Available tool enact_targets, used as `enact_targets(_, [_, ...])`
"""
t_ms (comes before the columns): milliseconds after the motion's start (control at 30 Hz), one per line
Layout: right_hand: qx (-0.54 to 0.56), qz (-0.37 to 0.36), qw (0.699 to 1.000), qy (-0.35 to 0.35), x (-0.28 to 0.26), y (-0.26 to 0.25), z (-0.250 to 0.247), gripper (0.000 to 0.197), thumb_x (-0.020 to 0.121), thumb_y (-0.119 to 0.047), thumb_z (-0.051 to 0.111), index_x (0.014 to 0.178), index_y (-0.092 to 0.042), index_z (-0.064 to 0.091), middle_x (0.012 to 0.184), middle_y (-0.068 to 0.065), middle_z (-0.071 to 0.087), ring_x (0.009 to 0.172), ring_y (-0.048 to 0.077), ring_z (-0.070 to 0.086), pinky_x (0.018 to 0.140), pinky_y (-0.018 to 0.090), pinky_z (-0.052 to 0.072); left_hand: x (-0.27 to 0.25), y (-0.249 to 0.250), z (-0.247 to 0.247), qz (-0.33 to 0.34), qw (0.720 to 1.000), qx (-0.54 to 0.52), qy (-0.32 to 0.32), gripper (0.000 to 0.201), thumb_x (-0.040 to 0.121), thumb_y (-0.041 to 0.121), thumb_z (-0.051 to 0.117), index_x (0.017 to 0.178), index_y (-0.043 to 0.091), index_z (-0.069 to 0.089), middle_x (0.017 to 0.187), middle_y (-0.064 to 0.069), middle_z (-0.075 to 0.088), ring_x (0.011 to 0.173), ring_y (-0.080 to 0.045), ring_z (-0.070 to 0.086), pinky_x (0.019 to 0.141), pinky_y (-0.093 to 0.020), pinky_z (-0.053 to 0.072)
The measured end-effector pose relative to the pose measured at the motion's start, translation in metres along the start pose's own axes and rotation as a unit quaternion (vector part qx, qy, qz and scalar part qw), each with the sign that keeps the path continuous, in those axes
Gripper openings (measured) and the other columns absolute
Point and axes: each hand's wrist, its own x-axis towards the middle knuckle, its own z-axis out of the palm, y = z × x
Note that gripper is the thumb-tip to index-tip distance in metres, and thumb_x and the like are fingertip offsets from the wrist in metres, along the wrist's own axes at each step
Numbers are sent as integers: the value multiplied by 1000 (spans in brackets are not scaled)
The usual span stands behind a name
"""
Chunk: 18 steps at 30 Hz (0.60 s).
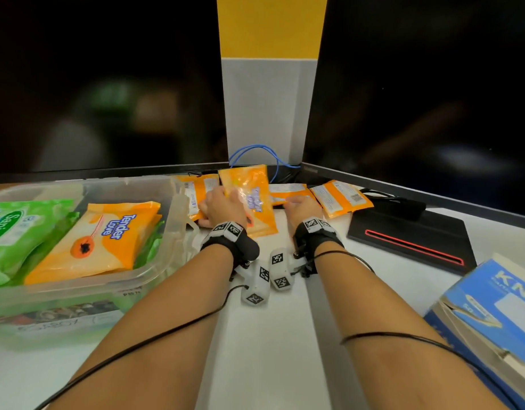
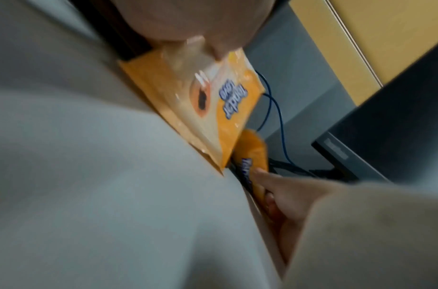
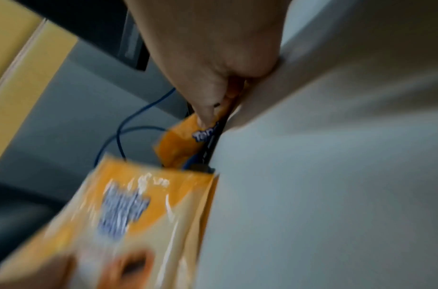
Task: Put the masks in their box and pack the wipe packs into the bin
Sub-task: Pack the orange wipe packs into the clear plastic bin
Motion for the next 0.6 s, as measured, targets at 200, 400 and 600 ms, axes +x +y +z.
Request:
enact_targets(200, [295,-17,946,132,-9,14,1,31,96,-28,53,113,-8,69,111,15,66,102,25,60,87,34,47,-5,-12,-5,-78,970,-218,74,33,103,28,33,133,14,32,112,-16,60,94,-34,60,72,-37,47])
enact_targets(400, [558,35,828,48,-15,21,-5,26,97,-28,52,117,-14,63,115,2,66,111,19,60,103,35,45,-13,-22,6,17,961,-270,51,41,95,3,50,132,12,35,127,-9,51,101,-24,54,79,-29,42])
enact_targets(600, [725,32,687,-19,-17,27,-9,16,99,-19,49,110,-12,60,84,-1,70,63,6,59,63,18,52,-12,-32,16,92,973,-202,-55,29,94,-3,36,87,10,61,96,-8,61,88,-21,51,78,-28,40])
